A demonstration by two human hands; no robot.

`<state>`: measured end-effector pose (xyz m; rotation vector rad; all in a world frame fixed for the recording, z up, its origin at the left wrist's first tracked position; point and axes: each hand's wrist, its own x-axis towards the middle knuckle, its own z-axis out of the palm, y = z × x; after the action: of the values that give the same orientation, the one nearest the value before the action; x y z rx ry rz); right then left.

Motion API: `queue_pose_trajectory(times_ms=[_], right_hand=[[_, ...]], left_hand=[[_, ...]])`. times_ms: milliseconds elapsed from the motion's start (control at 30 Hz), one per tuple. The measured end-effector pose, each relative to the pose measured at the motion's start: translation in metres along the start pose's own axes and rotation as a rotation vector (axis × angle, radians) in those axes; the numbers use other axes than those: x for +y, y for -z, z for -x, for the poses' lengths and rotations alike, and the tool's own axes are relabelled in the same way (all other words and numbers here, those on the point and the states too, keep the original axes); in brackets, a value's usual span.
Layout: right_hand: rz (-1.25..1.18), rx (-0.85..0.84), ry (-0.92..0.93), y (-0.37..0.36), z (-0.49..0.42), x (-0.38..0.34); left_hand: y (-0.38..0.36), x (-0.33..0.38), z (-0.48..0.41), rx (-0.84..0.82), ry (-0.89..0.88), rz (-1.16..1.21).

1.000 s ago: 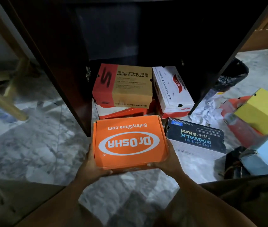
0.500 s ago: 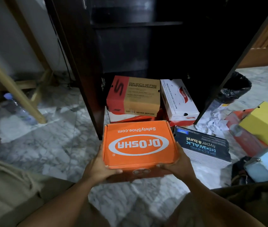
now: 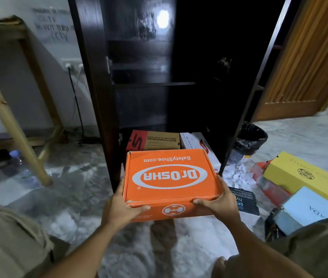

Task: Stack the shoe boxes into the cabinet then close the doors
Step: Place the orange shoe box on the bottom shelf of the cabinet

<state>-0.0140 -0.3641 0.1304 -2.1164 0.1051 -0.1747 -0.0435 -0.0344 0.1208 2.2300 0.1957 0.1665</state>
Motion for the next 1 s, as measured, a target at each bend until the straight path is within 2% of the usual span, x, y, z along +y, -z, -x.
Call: queue_pose_trajectory(times_ms=[267,467,733,867,1000], right_hand=[[-0.058,-0.026,0.032,0.015,-0.016,-0.043],[-0.006,-0.053,0.092,0.019,-0.073,-0.076],[0.128,-0.063,0.151,0.029,-0.238,-0.11],[0.142,-0.143,0.13,0.005,-0.336,-0.095],[0.113,-0.13,0.129,-0.027,-0.412,-0.079]], left_hand=[[0.027,0.033,-0.021,-0.007,0.008,0.039],[0.038,0.052,-0.069,0.052,-0.022,0.054],[0.005,0.09,-0.23,0.027,0.009,0.205],[-0.016,0.093,-0.322,0.081,0.002,0.215],[-0.039,0.073,-0.391,0.123,0.009,0.234]])
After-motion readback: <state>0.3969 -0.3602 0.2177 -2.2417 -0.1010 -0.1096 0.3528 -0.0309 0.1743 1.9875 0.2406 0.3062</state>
